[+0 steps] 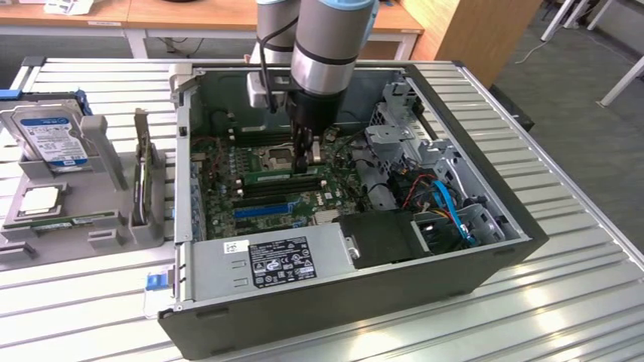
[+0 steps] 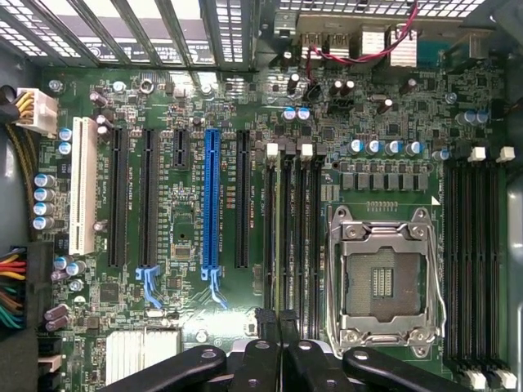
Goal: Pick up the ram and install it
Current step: 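Insert the ram into the slot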
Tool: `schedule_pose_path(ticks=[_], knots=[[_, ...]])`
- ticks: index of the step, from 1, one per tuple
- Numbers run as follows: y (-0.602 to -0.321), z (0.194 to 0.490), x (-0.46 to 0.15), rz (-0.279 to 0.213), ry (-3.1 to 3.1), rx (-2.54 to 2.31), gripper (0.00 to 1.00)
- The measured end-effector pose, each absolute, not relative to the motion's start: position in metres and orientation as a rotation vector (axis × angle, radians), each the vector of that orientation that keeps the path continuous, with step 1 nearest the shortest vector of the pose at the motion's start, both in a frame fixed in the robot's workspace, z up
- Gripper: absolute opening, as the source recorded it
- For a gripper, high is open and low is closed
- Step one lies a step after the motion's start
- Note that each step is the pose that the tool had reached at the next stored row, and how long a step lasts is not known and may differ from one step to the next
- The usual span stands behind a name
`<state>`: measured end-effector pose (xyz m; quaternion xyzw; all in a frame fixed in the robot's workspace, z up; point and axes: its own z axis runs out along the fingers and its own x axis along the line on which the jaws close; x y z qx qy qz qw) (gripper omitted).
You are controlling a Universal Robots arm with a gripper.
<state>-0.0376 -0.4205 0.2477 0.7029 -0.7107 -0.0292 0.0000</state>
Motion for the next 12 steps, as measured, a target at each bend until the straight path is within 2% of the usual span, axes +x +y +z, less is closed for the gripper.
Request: schedule_pose_path(ticks=[12], knots=[[-0.4210,0.2391,-0.0377,-0.091,-2.233,2.209,0.11]])
